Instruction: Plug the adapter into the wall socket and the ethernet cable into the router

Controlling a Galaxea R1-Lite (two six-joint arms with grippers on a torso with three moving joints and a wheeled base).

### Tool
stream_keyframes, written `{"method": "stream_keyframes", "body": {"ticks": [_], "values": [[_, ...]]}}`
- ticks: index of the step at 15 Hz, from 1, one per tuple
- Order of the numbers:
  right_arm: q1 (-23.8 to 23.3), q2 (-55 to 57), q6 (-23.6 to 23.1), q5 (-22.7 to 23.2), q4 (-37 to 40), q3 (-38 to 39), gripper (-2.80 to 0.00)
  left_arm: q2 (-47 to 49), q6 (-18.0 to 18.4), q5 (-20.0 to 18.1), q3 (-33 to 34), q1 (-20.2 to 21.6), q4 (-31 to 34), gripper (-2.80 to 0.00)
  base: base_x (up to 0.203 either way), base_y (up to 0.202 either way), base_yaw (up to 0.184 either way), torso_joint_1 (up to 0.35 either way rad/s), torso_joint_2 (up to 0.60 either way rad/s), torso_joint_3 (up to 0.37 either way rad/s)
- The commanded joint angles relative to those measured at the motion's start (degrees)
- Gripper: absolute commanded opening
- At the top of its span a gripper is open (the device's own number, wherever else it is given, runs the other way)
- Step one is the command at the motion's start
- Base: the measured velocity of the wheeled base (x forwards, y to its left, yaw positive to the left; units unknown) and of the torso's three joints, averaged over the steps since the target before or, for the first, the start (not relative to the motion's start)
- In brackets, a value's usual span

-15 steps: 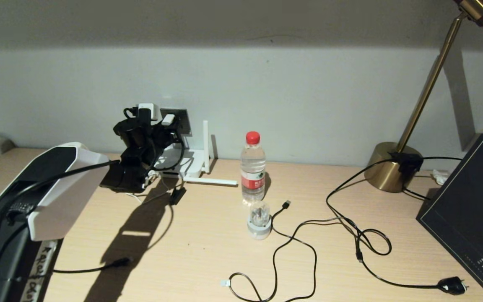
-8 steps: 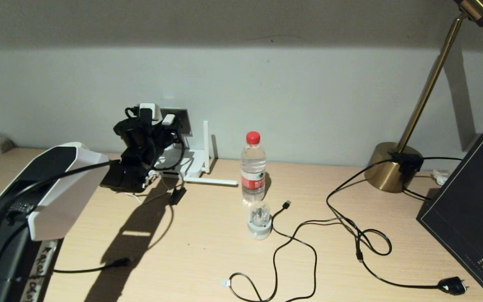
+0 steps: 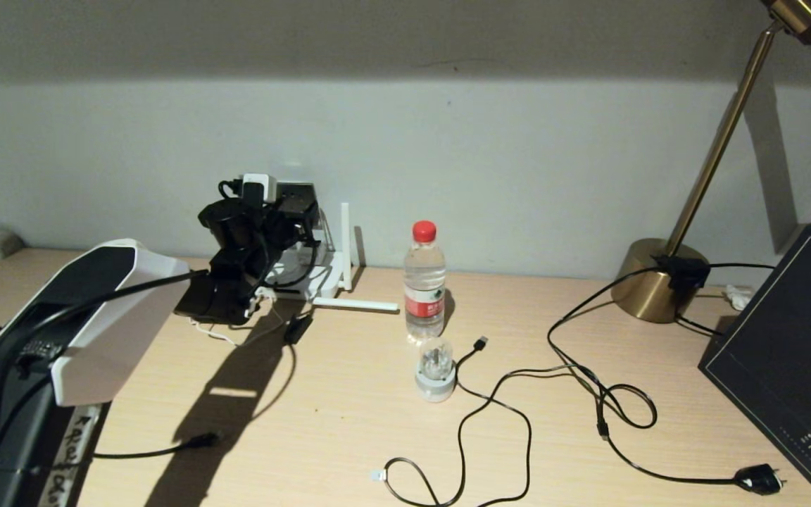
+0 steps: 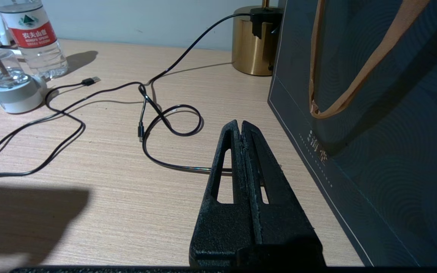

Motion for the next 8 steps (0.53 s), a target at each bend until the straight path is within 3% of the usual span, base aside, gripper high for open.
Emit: {"method": "stream_keyframes", "body": {"ticks": [1, 4, 8], "values": [[0.02, 0.06, 0.00, 0.02, -0.05, 2.02, -2.80, -0.26, -0.02, 0.05, 0.22, 0.07, -0.47, 0.00, 0.000, 0.000, 0.000, 0.000, 0.00, 0.000], [0.02, 0.06, -0.07, 0.02, -0.05, 2.02, -2.80, -0.97, 0.71, 0.01, 2.25, 0.15, -0.54, 0.00, 0.000, 0.000, 0.000, 0.000, 0.00, 0.000], [0.02, 0.06, 0.00, 0.02, -0.05, 2.02, -2.80, -4.84, 4.90, -3.17, 12.26, 0.15, -1.79, 0.00, 0.000, 0.000, 0.000, 0.000, 0.00, 0.000]]}}
